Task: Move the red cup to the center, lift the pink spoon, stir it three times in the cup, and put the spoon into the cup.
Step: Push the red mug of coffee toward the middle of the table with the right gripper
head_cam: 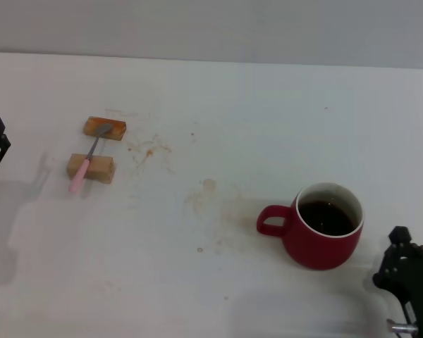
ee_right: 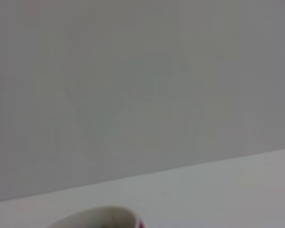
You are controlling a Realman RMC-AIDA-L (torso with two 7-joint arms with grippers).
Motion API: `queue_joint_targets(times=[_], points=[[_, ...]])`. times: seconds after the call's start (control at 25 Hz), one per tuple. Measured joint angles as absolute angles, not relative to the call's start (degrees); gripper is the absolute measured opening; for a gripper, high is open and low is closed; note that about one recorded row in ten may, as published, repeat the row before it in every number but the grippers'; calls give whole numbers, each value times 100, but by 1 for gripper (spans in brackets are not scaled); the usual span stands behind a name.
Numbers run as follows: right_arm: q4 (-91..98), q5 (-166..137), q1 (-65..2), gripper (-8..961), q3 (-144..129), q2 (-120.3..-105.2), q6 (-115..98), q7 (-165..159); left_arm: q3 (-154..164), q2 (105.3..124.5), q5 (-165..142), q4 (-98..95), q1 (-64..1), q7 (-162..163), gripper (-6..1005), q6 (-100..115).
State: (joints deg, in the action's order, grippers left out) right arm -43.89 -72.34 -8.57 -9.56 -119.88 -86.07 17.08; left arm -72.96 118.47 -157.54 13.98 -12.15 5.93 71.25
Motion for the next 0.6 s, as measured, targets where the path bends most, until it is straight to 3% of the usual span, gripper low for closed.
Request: queue_joint_targets(times=[0.6], points=[[-4464,-7463,-1167,1,-952,-11988,-8241,1660,-7304,11848,-15757,1397,-1212,588,863,7161]])
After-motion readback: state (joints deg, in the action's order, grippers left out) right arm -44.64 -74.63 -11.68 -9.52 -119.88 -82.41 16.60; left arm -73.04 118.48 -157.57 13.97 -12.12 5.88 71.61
